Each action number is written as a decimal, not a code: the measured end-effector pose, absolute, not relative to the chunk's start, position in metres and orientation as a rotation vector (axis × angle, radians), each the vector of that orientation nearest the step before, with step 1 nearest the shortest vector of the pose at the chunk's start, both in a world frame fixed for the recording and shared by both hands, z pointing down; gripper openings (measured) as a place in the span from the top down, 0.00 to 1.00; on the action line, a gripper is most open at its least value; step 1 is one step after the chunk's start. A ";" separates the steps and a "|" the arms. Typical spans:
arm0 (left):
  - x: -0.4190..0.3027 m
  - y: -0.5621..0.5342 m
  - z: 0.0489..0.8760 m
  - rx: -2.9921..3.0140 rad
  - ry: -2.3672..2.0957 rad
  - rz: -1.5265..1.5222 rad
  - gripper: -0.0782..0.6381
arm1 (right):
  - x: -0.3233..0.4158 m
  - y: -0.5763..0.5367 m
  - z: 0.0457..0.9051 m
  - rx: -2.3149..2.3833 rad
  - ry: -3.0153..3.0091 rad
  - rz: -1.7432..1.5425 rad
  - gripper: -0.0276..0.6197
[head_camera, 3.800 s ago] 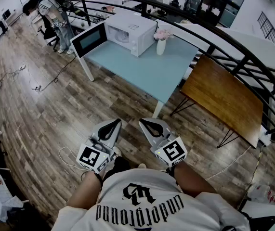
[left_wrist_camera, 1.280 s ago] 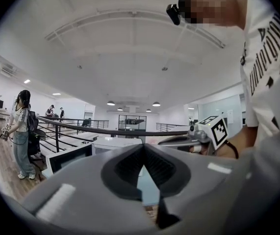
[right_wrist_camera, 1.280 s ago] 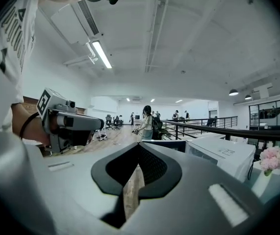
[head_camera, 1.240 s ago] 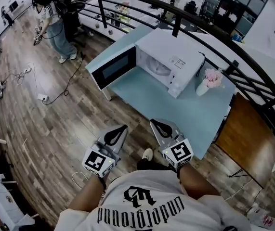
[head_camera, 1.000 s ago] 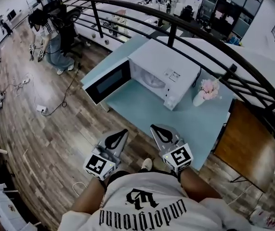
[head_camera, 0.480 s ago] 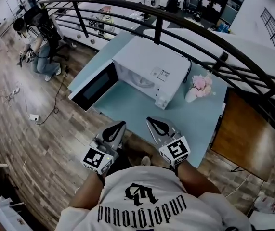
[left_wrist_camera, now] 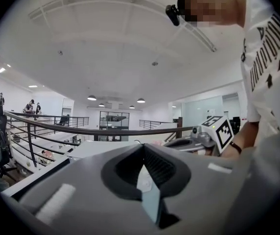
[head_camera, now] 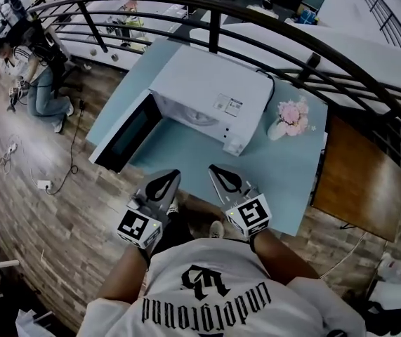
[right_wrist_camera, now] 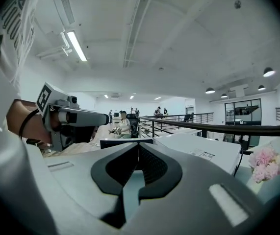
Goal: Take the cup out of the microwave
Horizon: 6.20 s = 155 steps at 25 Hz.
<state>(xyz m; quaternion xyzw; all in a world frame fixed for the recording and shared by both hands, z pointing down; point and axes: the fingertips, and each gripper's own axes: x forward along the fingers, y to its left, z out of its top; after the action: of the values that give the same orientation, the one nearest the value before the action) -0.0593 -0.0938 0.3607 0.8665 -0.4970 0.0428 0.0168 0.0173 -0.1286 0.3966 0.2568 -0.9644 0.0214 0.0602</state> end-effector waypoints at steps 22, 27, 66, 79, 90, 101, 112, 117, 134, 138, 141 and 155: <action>-0.137 -0.215 0.404 2.758 -1.213 0.202 0.82 | -0.046 -0.249 0.481 1.164 -2.682 0.263 0.86; -0.139 -0.233 0.430 2.765 -1.122 0.207 0.82 | -0.048 -0.266 0.514 1.235 -2.614 0.324 0.85; -0.150 -0.335 0.571 2.766 -1.013 0.257 0.82 | -0.075 -0.404 0.663 1.484 -2.364 0.474 0.87; -0.157 -0.334 0.573 2.740 -1.022 0.248 0.82 | -0.074 -0.397 0.649 1.494 -2.410 0.366 0.88; -0.156 -0.322 0.565 2.740 -1.018 0.243 0.82 | -0.069 -0.375 0.629 1.491 -2.430 0.309 0.88; -0.155 -0.315 0.560 2.741 -1.026 0.240 0.82 | -0.068 -0.360 0.617 1.480 -2.454 0.308 0.88; -0.160 -0.312 0.541 2.742 -1.050 0.215 0.82 | -0.071 -0.336 0.604 1.428 -2.482 0.320 0.88; -0.164 -0.302 0.530 2.754 -1.047 0.226 0.82 | -0.070 -0.316 0.599 1.401 -2.479 0.338 0.88; -0.159 -0.274 0.465 2.829 -1.022 0.181 0.82 | -0.061 -0.257 0.558 1.326 -2.505 0.353 0.88; -0.156 -0.267 0.446 2.862 -0.999 0.172 0.82 | -0.062 -0.254 0.531 1.328 -2.532 0.305 0.88; -0.157 -0.265 0.438 2.899 -0.993 0.144 0.82 | -0.060 -0.251 0.512 1.343 -2.551 0.280 0.88; -0.163 -0.268 0.399 2.957 -0.943 0.071 0.82 | -0.047 -0.254 0.440 1.423 -2.585 0.183 0.88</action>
<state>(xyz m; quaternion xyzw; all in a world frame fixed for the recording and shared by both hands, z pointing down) -0.1634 -0.2678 0.3989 0.9523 -0.3038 0.0229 0.0186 -0.0467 -0.2540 0.4396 0.4794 -0.8705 0.0618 0.0925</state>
